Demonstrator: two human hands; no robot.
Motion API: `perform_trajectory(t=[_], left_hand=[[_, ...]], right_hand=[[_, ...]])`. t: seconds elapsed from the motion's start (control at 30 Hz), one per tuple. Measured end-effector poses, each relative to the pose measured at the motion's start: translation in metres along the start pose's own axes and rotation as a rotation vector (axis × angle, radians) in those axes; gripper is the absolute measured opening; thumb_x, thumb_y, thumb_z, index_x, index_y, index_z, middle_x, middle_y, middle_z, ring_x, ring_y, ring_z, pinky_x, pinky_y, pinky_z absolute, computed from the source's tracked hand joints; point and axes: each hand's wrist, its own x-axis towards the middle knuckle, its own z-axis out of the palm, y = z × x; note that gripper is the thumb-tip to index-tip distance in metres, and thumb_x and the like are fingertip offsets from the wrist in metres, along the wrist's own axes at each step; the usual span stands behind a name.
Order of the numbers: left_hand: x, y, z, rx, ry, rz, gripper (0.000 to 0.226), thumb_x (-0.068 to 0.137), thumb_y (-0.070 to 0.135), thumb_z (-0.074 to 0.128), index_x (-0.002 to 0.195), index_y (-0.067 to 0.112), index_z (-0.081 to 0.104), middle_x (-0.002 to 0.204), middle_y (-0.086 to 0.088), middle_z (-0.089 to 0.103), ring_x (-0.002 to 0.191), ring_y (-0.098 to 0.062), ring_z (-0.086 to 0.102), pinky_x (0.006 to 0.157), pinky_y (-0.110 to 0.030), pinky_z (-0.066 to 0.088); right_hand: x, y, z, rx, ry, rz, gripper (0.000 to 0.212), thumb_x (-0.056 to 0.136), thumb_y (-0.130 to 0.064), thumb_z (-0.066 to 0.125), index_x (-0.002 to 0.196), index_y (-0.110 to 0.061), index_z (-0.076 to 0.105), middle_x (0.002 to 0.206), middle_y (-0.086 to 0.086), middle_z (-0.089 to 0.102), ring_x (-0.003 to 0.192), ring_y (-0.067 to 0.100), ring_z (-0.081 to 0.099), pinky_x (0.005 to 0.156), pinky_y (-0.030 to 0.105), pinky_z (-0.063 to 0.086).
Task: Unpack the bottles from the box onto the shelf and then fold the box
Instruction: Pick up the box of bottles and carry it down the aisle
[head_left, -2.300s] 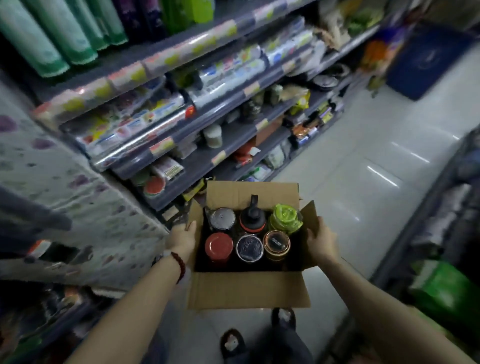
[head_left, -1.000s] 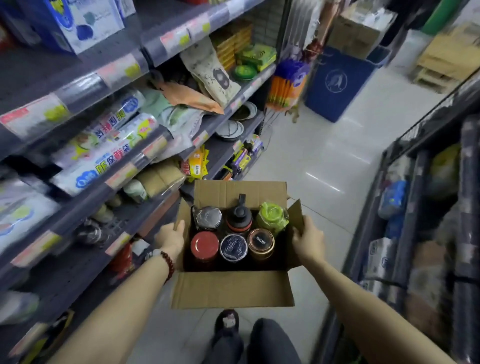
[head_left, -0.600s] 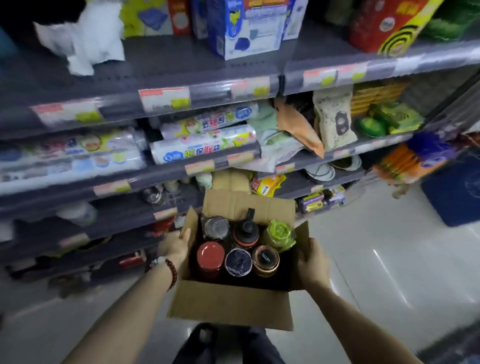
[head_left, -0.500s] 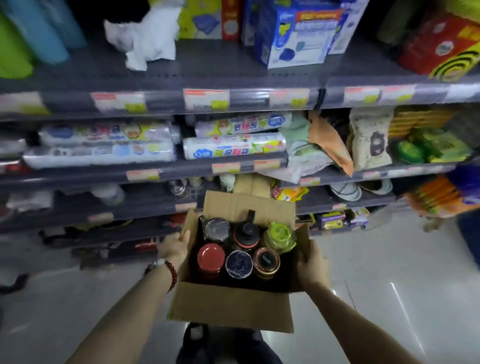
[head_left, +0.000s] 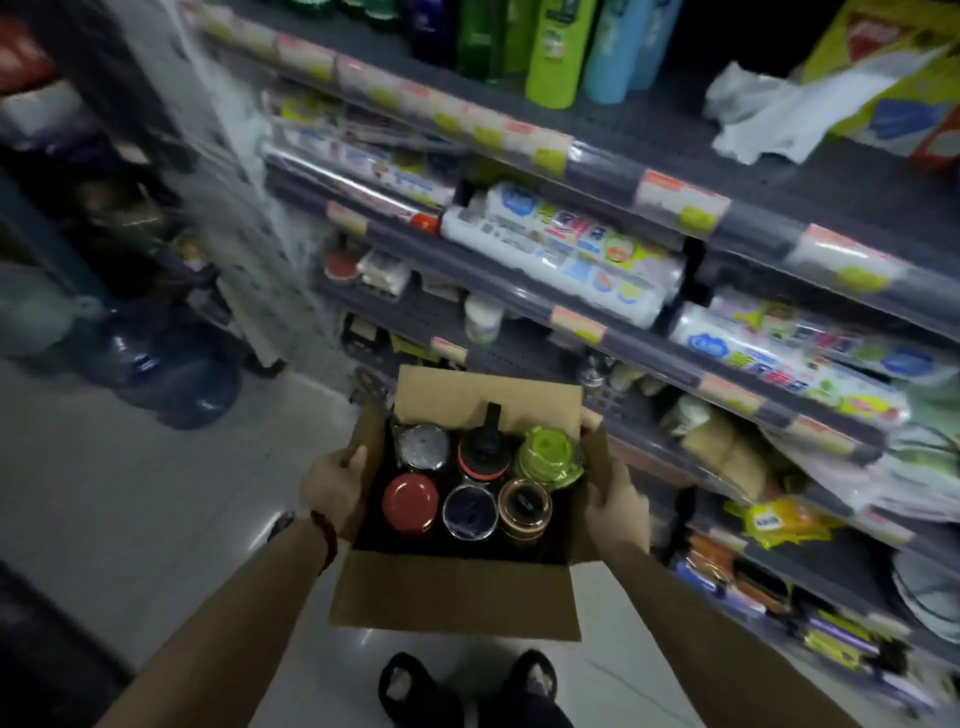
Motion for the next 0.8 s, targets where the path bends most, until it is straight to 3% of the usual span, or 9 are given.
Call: perform_trajectory(t=[0.17, 0.3, 0.4, 0.5, 0.63, 0.8], left_hand=[[0.001, -0.051, -0.058, -0.107, 0.112, -0.071, 0.038, 0.098, 0.031, 0.046, 0.107, 0.001, 0.068, 0.101, -0.021, 0.069, 0.098, -0.037, 0.062, 0.078, -0.032, 0.042], [0.012, -0.098, -0.097, -0.212, 0.212, -0.194, 0.031, 0.099, 0.030, 0.045, 0.081, 0.011, 0.062, 0.088, -0.017, 0.066, 0.088, -0.033, 0.061, 0.078, -0.037, 0.046], [0.024, -0.124, -0.122, -0.245, 0.304, -0.301, 0.035, 0.099, 0.031, 0.045, 0.090, 0.004, 0.066, 0.085, -0.016, 0.065, 0.087, -0.034, 0.061, 0.072, -0.033, 0.040], [0.030, -0.149, -0.138, -0.293, 0.378, -0.401, 0.038, 0.099, 0.033, 0.045, 0.098, 0.003, 0.068, 0.095, -0.021, 0.069, 0.092, -0.036, 0.063, 0.076, -0.036, 0.045], [0.043, -0.184, -0.152, -0.394, 0.499, -0.542, 0.038, 0.099, 0.032, 0.045, 0.109, 0.003, 0.067, 0.101, -0.020, 0.068, 0.097, -0.035, 0.062, 0.077, -0.032, 0.042], [0.069, -0.238, -0.152, -0.469, 0.579, -0.662, 0.038, 0.099, 0.032, 0.045, 0.107, 0.002, 0.066, 0.090, -0.015, 0.063, 0.085, -0.029, 0.058, 0.074, -0.033, 0.043]], right_hand=[[0.008, -0.066, 0.064, -0.048, -0.108, -0.191, 0.041, 0.091, -0.015, 0.050, 0.132, -0.013, 0.045, 0.109, 0.022, 0.065, 0.101, 0.040, 0.061, 0.081, 0.046, 0.050], [0.013, -0.122, 0.116, -0.098, -0.194, -0.340, 0.040, 0.093, -0.019, 0.050, 0.132, -0.010, 0.045, 0.109, 0.022, 0.064, 0.099, 0.040, 0.061, 0.073, 0.039, 0.045], [0.016, -0.170, 0.150, -0.107, -0.262, -0.477, 0.044, 0.093, -0.020, 0.053, 0.135, -0.009, 0.047, 0.118, 0.022, 0.063, 0.106, 0.041, 0.059, 0.081, 0.044, 0.047], [0.021, -0.215, 0.181, -0.116, -0.257, -0.592, 0.044, 0.093, -0.019, 0.055, 0.133, -0.002, 0.050, 0.113, 0.027, 0.065, 0.103, 0.044, 0.062, 0.083, 0.046, 0.048], [0.026, -0.267, 0.237, -0.209, -0.457, -0.657, 0.050, 0.094, -0.019, 0.053, 0.142, -0.009, 0.042, 0.123, 0.022, 0.062, 0.113, 0.041, 0.057, 0.087, 0.044, 0.046], [0.022, -0.300, 0.316, -0.219, -0.556, -0.720, 0.048, 0.091, -0.012, 0.055, 0.138, -0.009, 0.044, 0.124, 0.018, 0.062, 0.113, 0.037, 0.058, 0.092, 0.044, 0.048]])
